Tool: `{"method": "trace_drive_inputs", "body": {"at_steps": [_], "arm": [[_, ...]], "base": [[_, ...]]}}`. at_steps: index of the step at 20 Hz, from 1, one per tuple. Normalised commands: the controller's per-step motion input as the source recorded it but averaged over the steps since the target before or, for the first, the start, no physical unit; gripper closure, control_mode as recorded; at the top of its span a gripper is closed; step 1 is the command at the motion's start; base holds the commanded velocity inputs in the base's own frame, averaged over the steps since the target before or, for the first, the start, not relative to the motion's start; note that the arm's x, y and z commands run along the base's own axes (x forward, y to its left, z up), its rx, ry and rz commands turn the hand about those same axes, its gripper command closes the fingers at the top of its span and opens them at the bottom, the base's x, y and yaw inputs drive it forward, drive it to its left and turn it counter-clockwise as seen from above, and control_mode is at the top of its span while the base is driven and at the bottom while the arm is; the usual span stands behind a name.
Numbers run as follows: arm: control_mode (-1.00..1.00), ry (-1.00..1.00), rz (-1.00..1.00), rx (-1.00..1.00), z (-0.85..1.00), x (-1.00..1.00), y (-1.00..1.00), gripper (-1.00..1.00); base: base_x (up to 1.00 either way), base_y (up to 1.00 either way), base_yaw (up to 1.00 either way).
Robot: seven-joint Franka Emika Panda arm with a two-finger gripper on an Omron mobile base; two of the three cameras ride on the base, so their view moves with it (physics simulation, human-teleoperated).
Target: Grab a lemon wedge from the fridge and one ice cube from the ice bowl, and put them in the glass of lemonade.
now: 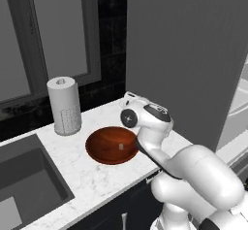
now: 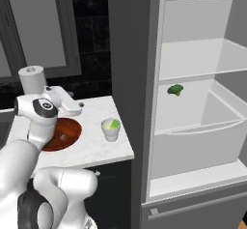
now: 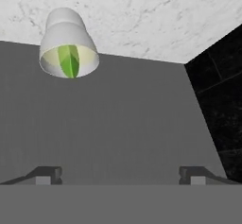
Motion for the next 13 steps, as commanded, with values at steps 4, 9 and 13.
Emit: {"method": "trace_drive_inputs", "body": {"at_steps": [4, 9, 13], "arm": [[-1.0, 0.0, 0.05, 0.04, 0.3, -0.27, 0.78, -1.0], [-1.0, -0.03, 0.04, 0.08, 0.07, -0.25, 0.3, -1.0], [-1.0, -0.1, 0.02, 0.11, 0.0, -0.35, -0.15, -1.0]], "base": [[0.0, 0.0, 0.0], [0.0, 0.0, 0.0], [0.0, 0.0, 0.0]]}}
